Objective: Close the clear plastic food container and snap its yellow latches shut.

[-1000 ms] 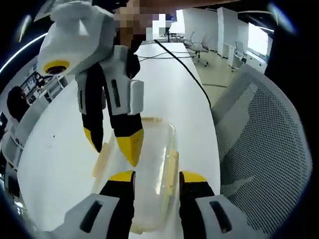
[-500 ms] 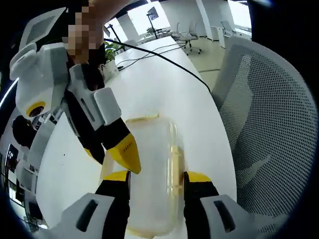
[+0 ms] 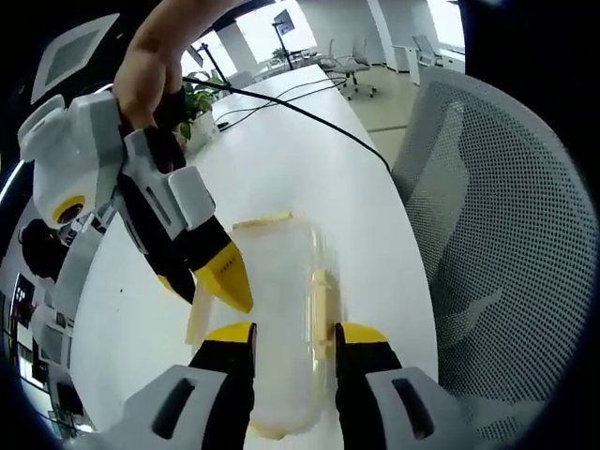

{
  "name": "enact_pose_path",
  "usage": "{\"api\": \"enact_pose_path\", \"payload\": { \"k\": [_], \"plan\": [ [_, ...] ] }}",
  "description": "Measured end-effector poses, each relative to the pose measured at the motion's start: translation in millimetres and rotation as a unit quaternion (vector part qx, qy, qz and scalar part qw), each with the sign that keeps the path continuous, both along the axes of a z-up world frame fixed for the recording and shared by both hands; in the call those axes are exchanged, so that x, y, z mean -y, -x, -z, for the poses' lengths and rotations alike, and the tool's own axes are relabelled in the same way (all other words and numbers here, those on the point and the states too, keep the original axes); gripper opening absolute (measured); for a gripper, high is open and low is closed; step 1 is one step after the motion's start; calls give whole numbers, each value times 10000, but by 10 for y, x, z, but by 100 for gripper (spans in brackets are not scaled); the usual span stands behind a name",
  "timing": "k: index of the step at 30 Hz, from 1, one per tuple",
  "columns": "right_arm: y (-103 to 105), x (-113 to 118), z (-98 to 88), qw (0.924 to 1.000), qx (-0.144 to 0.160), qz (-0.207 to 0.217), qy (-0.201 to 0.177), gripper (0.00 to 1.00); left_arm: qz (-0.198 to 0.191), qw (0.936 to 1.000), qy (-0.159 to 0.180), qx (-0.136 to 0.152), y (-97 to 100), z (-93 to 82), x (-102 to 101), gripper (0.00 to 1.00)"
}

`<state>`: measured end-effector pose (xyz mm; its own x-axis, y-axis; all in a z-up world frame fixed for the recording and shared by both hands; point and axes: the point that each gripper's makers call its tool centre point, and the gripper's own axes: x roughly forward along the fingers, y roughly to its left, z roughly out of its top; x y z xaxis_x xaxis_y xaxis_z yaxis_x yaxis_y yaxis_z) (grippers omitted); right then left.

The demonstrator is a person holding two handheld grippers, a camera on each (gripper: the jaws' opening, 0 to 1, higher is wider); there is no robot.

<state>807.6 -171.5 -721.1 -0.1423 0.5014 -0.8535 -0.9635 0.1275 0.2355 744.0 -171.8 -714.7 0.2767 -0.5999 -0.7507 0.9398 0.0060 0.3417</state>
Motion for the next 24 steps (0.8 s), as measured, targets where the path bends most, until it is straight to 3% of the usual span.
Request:
{"api": "enact_pose_path", "payload": {
  "k": [15,24],
  "plan": [
    [-7,-49,27,9997,-216,108,4,40,170,9998,44,-1,-1,8,108,27],
    [22,-62,59,9988,-356,-214,260,38,179,9998,55,-37,-6,25,116,25]
  ]
}}
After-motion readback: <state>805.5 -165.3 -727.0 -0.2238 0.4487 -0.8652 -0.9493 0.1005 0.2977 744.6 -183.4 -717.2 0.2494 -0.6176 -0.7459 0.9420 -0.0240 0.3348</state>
